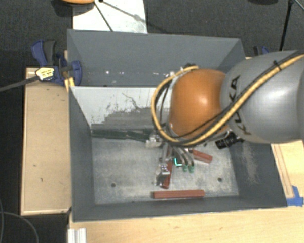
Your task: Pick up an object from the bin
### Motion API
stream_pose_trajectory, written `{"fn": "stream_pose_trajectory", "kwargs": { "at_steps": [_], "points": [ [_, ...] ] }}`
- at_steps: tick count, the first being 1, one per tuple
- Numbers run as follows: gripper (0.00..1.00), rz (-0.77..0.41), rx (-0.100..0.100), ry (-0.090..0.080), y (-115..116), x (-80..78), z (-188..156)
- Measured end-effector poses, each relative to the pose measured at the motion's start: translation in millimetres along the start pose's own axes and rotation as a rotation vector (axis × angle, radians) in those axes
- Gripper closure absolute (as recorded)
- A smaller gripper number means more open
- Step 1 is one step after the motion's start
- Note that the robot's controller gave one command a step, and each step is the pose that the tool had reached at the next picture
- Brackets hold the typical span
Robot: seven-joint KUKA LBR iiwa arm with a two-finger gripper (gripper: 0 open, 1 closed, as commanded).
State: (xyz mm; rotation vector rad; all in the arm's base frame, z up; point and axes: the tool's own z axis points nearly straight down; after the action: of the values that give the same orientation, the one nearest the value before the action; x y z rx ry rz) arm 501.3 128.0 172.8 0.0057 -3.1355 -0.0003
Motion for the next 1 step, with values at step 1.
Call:
{"fn": "stream_pose_trajectory", "kwargs": {
  "at_steps": [1],
  "points": [
    [0.00, 0.004, -0.001, -0.008, -0.6, -2.0, -3.8]
  ]
}}
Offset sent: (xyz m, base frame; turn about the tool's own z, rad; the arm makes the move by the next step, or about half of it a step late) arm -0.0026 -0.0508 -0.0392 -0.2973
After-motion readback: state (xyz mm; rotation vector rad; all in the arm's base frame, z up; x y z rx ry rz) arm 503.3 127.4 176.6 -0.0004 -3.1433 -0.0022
